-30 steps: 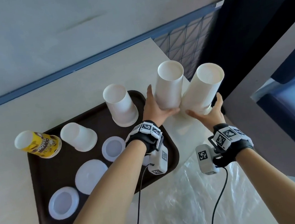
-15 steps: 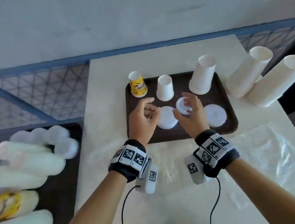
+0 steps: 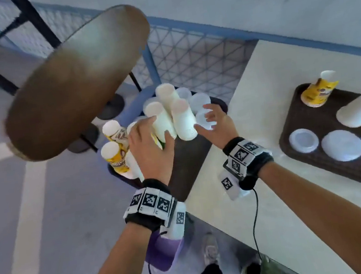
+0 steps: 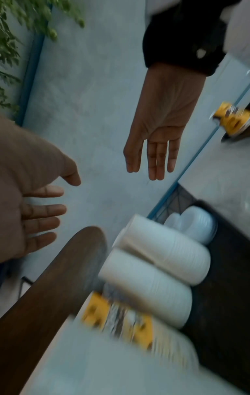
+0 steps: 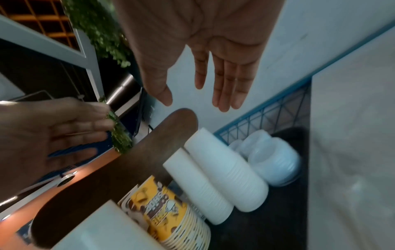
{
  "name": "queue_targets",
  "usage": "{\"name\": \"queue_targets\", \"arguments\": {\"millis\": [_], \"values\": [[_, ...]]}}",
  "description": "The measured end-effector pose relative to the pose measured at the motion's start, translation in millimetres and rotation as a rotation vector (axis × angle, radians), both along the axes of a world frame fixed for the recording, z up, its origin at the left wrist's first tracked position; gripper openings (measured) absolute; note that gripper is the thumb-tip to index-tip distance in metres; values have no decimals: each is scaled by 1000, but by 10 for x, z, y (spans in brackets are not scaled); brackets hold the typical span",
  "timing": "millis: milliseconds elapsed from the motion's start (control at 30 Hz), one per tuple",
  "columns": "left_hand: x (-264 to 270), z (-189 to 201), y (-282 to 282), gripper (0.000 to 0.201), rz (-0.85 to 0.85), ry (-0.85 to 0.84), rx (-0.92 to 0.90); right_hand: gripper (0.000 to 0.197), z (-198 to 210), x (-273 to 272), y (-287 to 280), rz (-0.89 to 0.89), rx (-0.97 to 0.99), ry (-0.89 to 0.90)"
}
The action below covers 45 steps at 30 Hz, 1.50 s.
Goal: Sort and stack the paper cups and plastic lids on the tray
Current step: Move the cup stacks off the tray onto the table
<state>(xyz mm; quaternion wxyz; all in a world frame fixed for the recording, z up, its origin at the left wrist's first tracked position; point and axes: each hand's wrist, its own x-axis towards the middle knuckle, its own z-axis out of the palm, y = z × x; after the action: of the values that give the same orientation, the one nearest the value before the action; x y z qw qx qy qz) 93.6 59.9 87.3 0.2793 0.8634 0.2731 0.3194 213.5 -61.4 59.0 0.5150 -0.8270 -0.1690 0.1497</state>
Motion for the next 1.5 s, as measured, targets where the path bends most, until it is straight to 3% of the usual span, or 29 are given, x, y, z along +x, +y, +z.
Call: {"name": "queue_targets", "arguments": {"millis": [167,433,733,933,1167,1367,1500], "values": [[-366,-186,366,56,159,117,-61,77,-50,96,479,10,-110,8],[-495,-507,468,69,69,227,-303,88,-149,296,742,81,-290,21],[-467,-543,465,62,-74,178,-345,63,-241,317,721,93,-309,-56],[-479,-675,435,79,-58,118,-495,63,-254,130,592,99,-266,12],[-498,-986,345,76,-20,130,-643,65,-376,-165,462,96,-199,33],[-448,-1232,346,89,11,206,-730,90,-644,-262,502,64,-294,191],[-440,-1333,350,96,17,255,-746,93,-799,-292,534,20,-308,288]]}}
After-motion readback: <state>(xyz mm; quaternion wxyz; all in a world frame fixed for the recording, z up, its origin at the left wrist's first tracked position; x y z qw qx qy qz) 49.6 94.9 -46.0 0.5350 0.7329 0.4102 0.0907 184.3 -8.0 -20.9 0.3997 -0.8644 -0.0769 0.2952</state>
